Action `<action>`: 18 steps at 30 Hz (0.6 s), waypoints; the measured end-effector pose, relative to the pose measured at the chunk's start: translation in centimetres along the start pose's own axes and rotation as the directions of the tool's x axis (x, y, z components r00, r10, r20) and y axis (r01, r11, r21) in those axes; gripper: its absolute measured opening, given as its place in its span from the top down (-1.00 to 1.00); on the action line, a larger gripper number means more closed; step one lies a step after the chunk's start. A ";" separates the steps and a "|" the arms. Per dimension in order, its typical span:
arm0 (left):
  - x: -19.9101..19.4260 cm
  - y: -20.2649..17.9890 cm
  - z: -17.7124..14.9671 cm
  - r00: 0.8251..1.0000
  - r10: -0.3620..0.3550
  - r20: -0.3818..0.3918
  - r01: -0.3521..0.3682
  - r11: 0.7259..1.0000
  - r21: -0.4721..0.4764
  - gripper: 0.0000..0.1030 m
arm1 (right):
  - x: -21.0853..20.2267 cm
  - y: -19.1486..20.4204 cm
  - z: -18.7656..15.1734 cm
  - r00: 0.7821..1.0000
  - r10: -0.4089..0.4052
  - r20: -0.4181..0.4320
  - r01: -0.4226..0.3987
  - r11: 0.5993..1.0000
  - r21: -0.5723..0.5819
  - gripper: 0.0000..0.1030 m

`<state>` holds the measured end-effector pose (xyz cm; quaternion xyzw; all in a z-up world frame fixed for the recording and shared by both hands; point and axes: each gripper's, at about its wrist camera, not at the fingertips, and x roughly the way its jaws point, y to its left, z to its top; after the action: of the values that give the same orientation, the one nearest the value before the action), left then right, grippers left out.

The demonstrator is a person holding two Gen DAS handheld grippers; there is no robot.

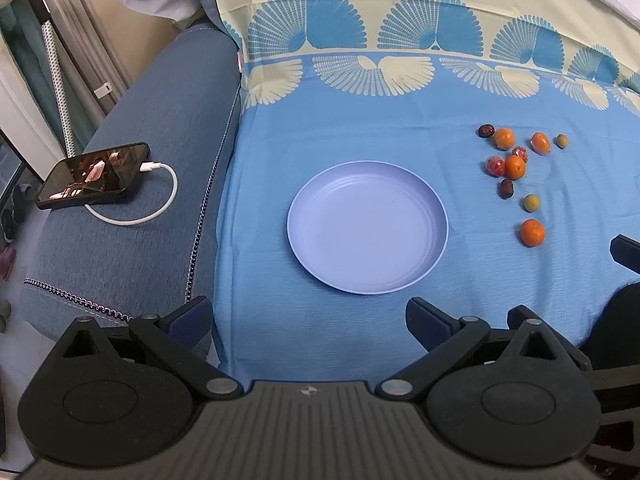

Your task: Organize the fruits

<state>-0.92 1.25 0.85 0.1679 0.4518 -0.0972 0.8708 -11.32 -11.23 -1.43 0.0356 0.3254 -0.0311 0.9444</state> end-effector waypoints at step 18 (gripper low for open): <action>0.0 0.4 -0.6 1.000 -0.006 0.007 0.007 1.000 -0.022 -0.99 | 0.1 0.3 0.0 1.000 -0.002 -0.007 0.002 1.000 -0.012 -0.99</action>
<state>-1.20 1.88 0.59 0.1563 0.4502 -0.0955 0.8739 -11.20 -10.94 -1.53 0.0298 0.3288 -0.0298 0.9435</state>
